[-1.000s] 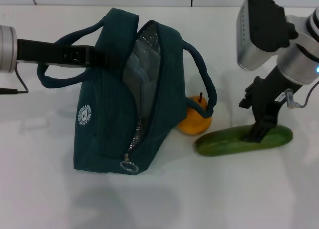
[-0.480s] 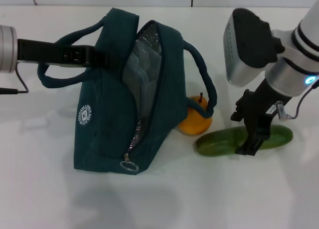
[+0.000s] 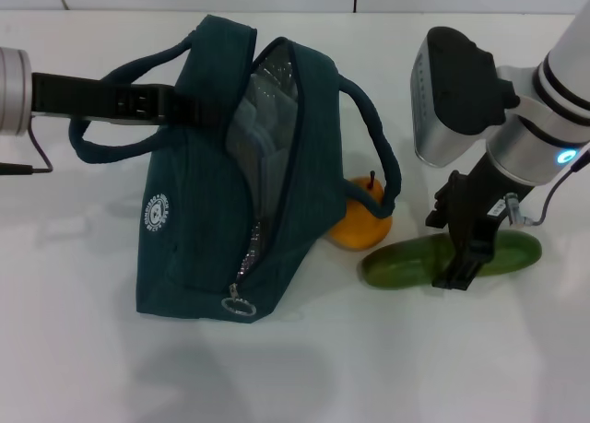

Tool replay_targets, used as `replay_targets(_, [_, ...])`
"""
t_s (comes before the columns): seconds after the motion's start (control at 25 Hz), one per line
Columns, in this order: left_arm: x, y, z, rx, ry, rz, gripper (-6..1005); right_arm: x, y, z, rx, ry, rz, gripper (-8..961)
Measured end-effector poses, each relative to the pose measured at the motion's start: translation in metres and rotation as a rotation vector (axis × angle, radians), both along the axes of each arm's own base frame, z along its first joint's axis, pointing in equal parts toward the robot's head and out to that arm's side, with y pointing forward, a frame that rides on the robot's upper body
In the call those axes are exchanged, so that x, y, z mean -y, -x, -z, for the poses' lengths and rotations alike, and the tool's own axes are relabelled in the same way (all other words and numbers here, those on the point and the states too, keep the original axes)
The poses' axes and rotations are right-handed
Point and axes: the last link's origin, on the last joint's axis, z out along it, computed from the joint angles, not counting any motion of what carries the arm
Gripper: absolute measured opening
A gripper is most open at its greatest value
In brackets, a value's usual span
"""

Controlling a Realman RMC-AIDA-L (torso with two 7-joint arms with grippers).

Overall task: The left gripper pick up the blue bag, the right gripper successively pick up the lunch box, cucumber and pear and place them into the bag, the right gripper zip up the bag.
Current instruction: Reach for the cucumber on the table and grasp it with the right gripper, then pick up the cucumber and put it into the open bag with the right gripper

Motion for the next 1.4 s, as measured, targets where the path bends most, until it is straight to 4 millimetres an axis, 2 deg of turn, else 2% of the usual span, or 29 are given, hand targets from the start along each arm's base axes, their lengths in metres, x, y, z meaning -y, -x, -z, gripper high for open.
replay_targets(0.56, [0.001, 0.001, 0.001, 0.002, 0.004, -0.003, 43, 0.001, -0.004, 0.009, 0.024, 0.004, 0.002, 781])
replay_targets(0.76, [0.001, 0.0, 0.002, 0.004, 0.004, -0.003, 43, -0.001, -0.004, 0.01, 0.033, -0.004, 0.009, 638])
replay_targets(0.88, [0.001, 0.001, 0.002, 0.004, 0.004, -0.004, 43, -0.003, -0.004, 0.008, 0.038, -0.016, 0.016, 638])
replay_targets(1.08, [0.002, 0.001, 0.002, 0.004, 0.004, -0.006, 43, -0.005, -0.001, -0.005, 0.016, -0.031, 0.052, 638])
replay_targets(1.4, [0.003, 0.0, -0.003, 0.033, -0.008, 0.001, 43, 0.005, 0.01, -0.057, -0.11, -0.068, 0.083, 638])
